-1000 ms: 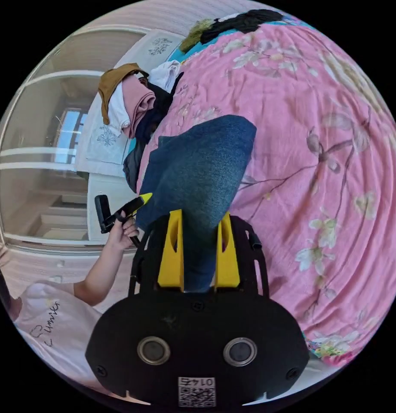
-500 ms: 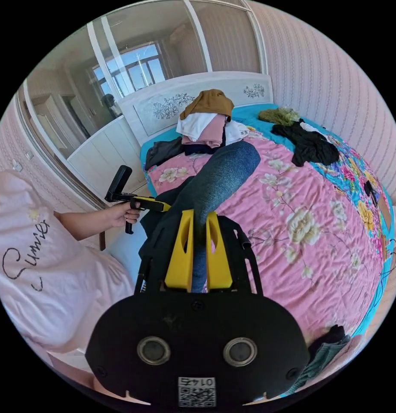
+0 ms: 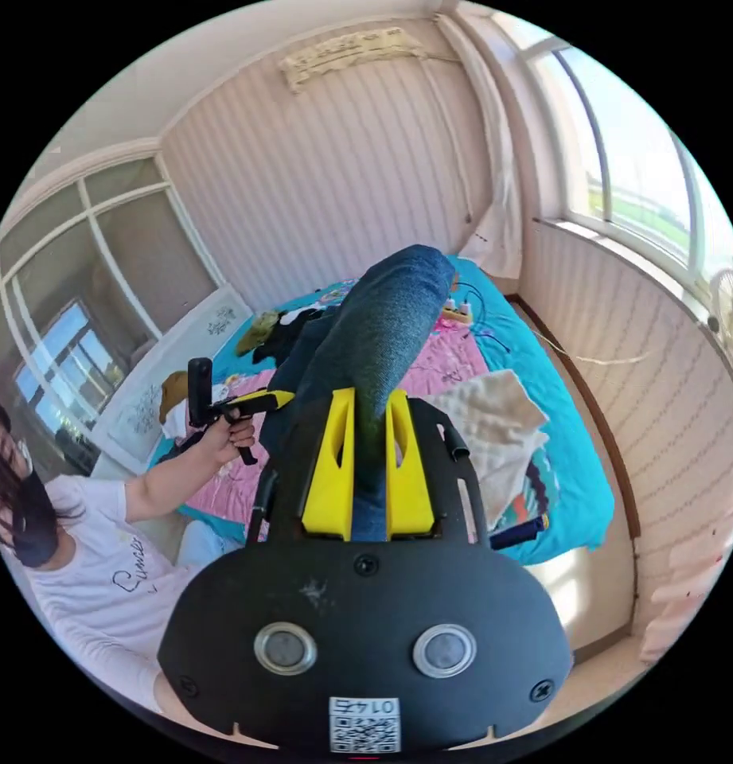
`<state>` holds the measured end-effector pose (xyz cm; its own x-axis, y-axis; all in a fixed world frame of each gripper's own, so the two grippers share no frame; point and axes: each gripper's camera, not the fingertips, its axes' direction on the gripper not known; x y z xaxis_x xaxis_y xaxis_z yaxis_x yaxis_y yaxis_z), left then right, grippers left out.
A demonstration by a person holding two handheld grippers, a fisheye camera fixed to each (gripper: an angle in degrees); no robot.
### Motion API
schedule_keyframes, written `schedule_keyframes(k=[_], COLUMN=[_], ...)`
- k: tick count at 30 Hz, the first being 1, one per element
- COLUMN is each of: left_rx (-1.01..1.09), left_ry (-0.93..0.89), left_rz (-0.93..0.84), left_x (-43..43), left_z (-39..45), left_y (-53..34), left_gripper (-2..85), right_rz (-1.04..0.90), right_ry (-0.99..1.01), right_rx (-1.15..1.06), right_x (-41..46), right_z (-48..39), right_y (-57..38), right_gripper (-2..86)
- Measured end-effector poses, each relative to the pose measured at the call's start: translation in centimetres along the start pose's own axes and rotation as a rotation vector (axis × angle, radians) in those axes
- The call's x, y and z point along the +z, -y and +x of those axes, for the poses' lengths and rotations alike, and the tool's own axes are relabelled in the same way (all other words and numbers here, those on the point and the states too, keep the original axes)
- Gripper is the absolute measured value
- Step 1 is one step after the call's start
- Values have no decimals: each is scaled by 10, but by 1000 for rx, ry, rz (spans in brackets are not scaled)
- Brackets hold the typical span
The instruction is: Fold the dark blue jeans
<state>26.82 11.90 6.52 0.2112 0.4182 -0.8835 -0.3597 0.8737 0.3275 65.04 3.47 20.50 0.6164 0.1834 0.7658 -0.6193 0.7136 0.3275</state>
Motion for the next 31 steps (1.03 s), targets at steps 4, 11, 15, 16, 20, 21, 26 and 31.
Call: schedule_keyframes(k=[4, 11, 15, 16, 20, 21, 26, 31], left_rx=[-70, -96, -53, -26, 231, 265, 178, -147], left_ry=[124, 30, 50, 62, 263, 353, 861, 1164], left_rz=[-271, -209, -157, -154, -137, -131, -144, -33], left_x=[122, 135, 87, 77, -19, -51, -176, -299], left_z=[-12, -6, 1, 3, 24, 28, 48, 56], left_y=[5, 2, -18, -23, -96, -126, -252, -357], left_gripper=[97, 97, 93, 94, 93, 92, 81, 83], right_rz=[-88, 8, 73, 86, 143, 117, -69, -124], right_ry=[-159, -116, -141, -156, -266, -275, -194, -61], right_rx=[336, 450, 391, 382, 168, 71, -285, -608], right_x=[35, 62, 48, 44, 35, 45, 138, 249], right_z=[114, 157, 124, 117, 27, -8, -154, -308], right_y=[-33, -91, -112, -118, -170, -189, -273, -338], right_gripper=[93, 99, 96, 96, 93, 91, 84, 119])
